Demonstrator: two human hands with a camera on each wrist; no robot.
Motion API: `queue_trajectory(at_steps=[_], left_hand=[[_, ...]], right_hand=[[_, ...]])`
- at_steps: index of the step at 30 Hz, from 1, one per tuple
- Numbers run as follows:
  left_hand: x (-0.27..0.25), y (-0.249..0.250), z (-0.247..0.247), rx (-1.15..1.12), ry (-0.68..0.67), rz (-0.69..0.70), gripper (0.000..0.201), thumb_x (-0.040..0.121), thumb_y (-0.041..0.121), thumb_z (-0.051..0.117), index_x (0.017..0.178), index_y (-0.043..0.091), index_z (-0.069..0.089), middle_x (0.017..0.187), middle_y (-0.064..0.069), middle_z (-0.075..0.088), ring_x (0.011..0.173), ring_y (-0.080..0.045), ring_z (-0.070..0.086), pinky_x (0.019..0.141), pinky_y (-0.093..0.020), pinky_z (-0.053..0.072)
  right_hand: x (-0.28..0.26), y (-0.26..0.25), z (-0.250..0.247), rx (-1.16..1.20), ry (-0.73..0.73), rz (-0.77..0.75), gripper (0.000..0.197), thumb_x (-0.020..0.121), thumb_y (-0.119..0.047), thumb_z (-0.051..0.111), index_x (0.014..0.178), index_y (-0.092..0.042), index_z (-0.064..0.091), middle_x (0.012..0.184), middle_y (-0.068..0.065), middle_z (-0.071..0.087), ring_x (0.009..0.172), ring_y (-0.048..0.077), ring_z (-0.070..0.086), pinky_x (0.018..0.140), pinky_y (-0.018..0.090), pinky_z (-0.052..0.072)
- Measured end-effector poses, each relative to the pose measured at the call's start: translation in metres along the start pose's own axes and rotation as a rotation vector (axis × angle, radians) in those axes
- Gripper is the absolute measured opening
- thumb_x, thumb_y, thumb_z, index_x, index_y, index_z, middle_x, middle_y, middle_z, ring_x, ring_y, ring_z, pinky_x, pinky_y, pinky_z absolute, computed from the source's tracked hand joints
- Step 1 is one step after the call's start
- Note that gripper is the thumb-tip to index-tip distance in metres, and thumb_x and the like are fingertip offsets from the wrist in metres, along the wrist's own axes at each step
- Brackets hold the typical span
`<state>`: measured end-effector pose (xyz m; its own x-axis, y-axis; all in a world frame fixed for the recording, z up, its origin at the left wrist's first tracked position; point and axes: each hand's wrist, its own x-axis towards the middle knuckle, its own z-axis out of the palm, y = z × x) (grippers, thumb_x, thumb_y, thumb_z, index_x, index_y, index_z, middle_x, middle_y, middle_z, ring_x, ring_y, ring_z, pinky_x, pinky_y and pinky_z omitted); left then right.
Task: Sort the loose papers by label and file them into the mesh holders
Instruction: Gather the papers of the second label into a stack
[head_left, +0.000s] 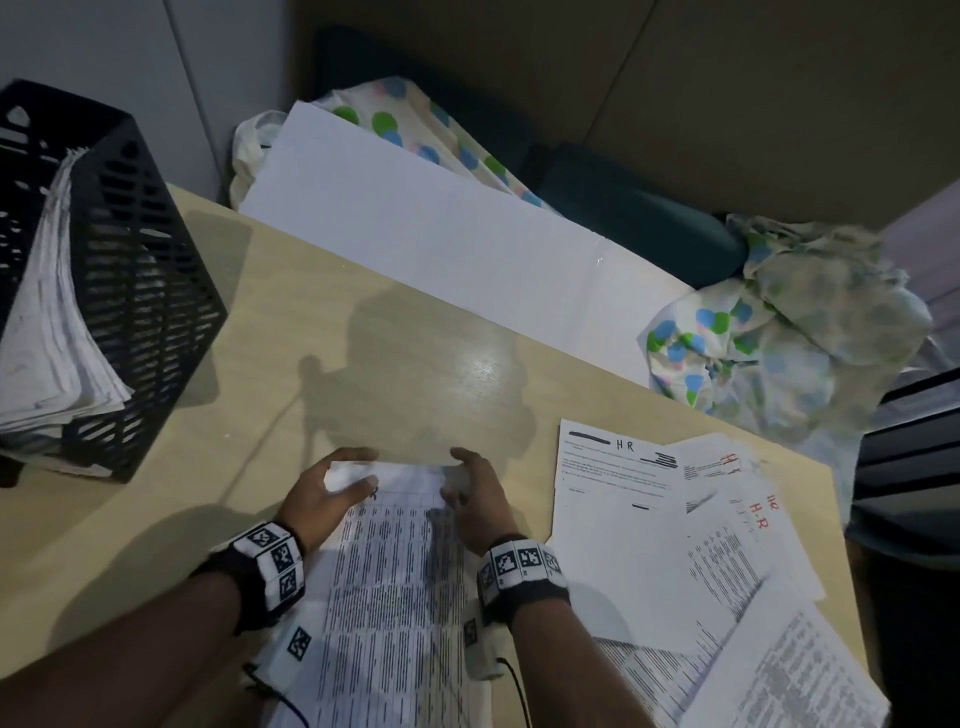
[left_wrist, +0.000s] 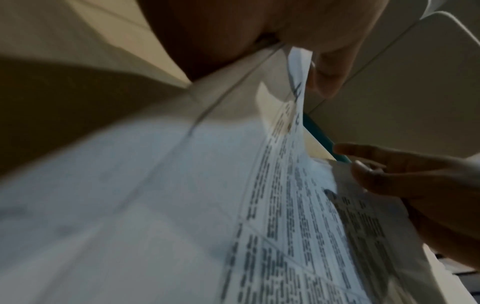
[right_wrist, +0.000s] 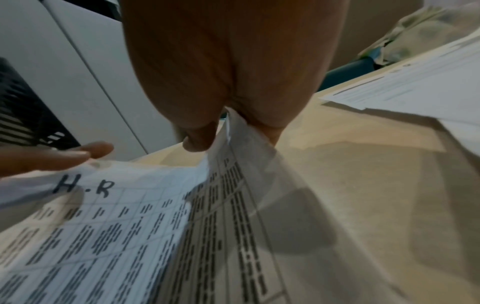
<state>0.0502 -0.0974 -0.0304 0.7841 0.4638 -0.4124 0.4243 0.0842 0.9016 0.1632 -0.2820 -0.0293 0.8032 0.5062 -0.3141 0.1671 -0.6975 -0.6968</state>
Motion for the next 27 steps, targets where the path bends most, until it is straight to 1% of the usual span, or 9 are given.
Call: queue_trajectory(at_steps=[2, 4, 7, 9, 12, 15, 17, 19, 27], left_hand=[[0.001, -0.005, -0.001, 0.013, -0.008, -0.013, 0.034, 0.062, 0.047, 0.072, 0.091, 0.03, 0.068, 0.088, 0.006, 0.072, 0.094, -0.022, 0.064, 0.093, -0.043, 0.046], [0.0, -0.006, 0.0, 0.006, 0.017, -0.008, 0.031, 0.062, 0.043, 0.074, 0.087, 0.027, 0.066, 0.086, 0.008, 0.071, 0.095, -0.021, 0.064, 0.09, -0.039, 0.046], [-0.007, -0.005, 0.004, 0.036, 0.022, -0.022, 0.039, 0.074, 0.02, 0.077, 0.107, 0.03, 0.058, 0.096, 0.01, 0.063, 0.09, -0.006, 0.062, 0.079, -0.023, 0.046], [-0.013, -0.009, 0.006, 0.063, -0.06, -0.061, 0.044, 0.081, 0.008, 0.07, 0.117, 0.025, 0.053, 0.098, 0.005, 0.065, 0.087, -0.005, 0.065, 0.073, -0.021, 0.05], [-0.019, -0.021, 0.001, 0.321, -0.246, -0.048, 0.038, 0.074, 0.023, 0.069, 0.111, 0.017, 0.061, 0.105, -0.001, 0.07, 0.099, -0.019, 0.066, 0.085, -0.036, 0.053], [-0.024, -0.025, 0.0, 0.335, -0.303, -0.057, 0.035, 0.075, 0.024, 0.075, 0.109, 0.021, 0.064, 0.104, 0.005, 0.071, 0.098, -0.013, 0.066, 0.084, -0.031, 0.051], [-0.023, -0.025, 0.003, 0.359, -0.228, -0.061, 0.03, 0.078, 0.019, 0.073, 0.107, 0.02, 0.063, 0.102, 0.005, 0.069, 0.095, -0.014, 0.064, 0.076, -0.025, 0.046], [-0.021, -0.024, 0.004, 0.375, -0.148, -0.093, 0.031, 0.08, 0.018, 0.071, 0.109, 0.019, 0.061, 0.101, 0.002, 0.067, 0.092, -0.017, 0.062, 0.075, -0.025, 0.043], [-0.015, -0.033, 0.002, 0.373, -0.079, -0.113, 0.042, 0.08, 0.021, 0.072, 0.12, 0.016, 0.059, 0.114, -0.005, 0.068, 0.098, -0.02, 0.062, 0.086, -0.03, 0.046]], right_hand=[[0.002, -0.001, 0.003, -0.06, -0.039, -0.011, 0.044, 0.091, -0.007, 0.057, 0.133, -0.014, 0.047, 0.127, 0.004, 0.047, 0.108, 0.015, 0.052, 0.096, 0.019, 0.041], [0.004, -0.002, 0.002, -0.093, -0.059, -0.017, 0.037, 0.091, -0.013, 0.059, 0.127, -0.013, 0.053, 0.126, 0.007, 0.048, 0.11, 0.02, 0.054, 0.093, 0.018, 0.04], [0.005, 0.004, -0.011, -0.077, -0.005, -0.018, 0.026, 0.093, -0.024, 0.057, 0.116, -0.015, 0.062, 0.121, 0.005, 0.053, 0.109, 0.018, 0.054, 0.093, 0.021, 0.04], [0.001, 0.023, -0.03, -0.034, 0.169, 0.016, 0.022, 0.092, -0.026, 0.058, 0.111, -0.018, 0.065, 0.121, 0.002, 0.054, 0.109, 0.015, 0.052, 0.1, 0.03, 0.043], [-0.018, 0.073, -0.07, -0.14, 0.506, 0.253, 0.033, 0.084, -0.027, 0.066, 0.117, -0.019, 0.061, 0.126, 0.007, 0.053, 0.115, 0.024, 0.05, 0.1, 0.038, 0.042], [-0.054, 0.126, -0.106, -0.261, 0.613, 0.652, 0.062, 0.076, -0.04, 0.074, 0.128, -0.014, 0.051, 0.136, 0.016, 0.044, 0.123, 0.034, 0.045, 0.098, 0.047, 0.041], [-0.079, 0.156, -0.124, -0.286, 0.562, 0.862, 0.078, 0.073, -0.049, 0.074, 0.131, -0.006, 0.042, 0.134, 0.021, 0.044, 0.122, 0.039, 0.045, 0.099, 0.05, 0.042], [-0.096, 0.177, -0.137, -0.348, 0.417, 0.934, 0.089, 0.071, -0.056, 0.073, 0.133, -0.002, 0.039, 0.131, 0.022, 0.047, 0.121, 0.038, 0.046, 0.102, 0.047, 0.041], [-0.102, 0.174, -0.138, -0.527, 0.17, 0.691, 0.083, 0.069, -0.047, 0.078, 0.132, -0.006, 0.042, 0.135, 0.014, 0.037, 0.126, 0.033, 0.038, 0.103, 0.044, 0.038]])
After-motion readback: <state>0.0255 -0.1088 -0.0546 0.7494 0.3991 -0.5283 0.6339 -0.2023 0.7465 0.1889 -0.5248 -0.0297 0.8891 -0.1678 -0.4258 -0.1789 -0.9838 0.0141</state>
